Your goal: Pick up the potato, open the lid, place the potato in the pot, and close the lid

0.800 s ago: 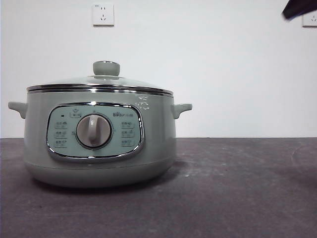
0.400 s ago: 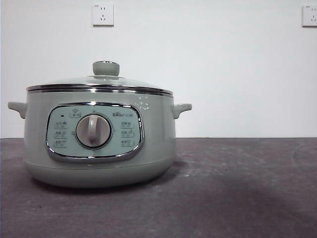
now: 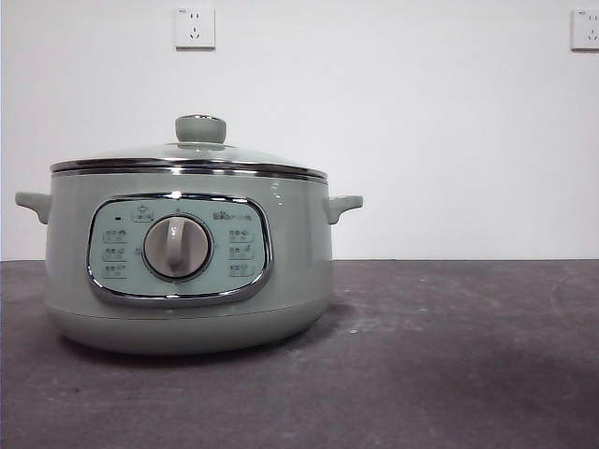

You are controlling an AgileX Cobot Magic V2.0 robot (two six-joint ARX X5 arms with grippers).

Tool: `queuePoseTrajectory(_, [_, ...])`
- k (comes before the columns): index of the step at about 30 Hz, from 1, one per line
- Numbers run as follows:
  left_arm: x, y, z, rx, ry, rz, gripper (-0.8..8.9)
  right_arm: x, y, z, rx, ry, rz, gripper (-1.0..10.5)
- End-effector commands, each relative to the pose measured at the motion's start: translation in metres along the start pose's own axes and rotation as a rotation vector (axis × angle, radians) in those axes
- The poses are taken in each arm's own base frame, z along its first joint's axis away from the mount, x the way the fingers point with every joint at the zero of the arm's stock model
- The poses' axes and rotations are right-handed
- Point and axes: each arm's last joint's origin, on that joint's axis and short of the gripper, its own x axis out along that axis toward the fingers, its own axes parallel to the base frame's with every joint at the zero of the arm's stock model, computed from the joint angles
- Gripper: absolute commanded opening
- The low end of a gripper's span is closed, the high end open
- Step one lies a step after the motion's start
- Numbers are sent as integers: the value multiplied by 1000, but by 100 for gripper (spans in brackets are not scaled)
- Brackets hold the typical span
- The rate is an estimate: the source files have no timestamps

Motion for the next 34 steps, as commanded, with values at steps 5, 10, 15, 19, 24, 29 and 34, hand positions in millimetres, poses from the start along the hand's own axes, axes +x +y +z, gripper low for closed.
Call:
queuePoseTrajectory(5, [1,0,-5,-8,11,-2,-3,4,0,-18,56,5,2,1])
queuePoseTrajectory(10, [1,0,-5,-8,11,-2,-3,4,0,-19,57,17,1,1])
queuePoseTrajectory(15, [1,0,-5,-8,11,-2,-3,4,0,-19,91,17,-5,1])
queuePoseTrajectory(19, [1,0,-5,-8,11,-2,-3,4,0,-19,91,17,-7,1])
queuePoseTrajectory(24, [1,0,-5,-8,11,-2,-3,4,0,-19,91,17,-7,1])
queuePoseTrajectory(29, [1,0,-5,-8,11,-2,-3,4,0,-19,91,17,-7,1])
queuePoseTrajectory(34, [1,0,-5,-8,11,-2,-3,4,0,-19,91,17,-7,1])
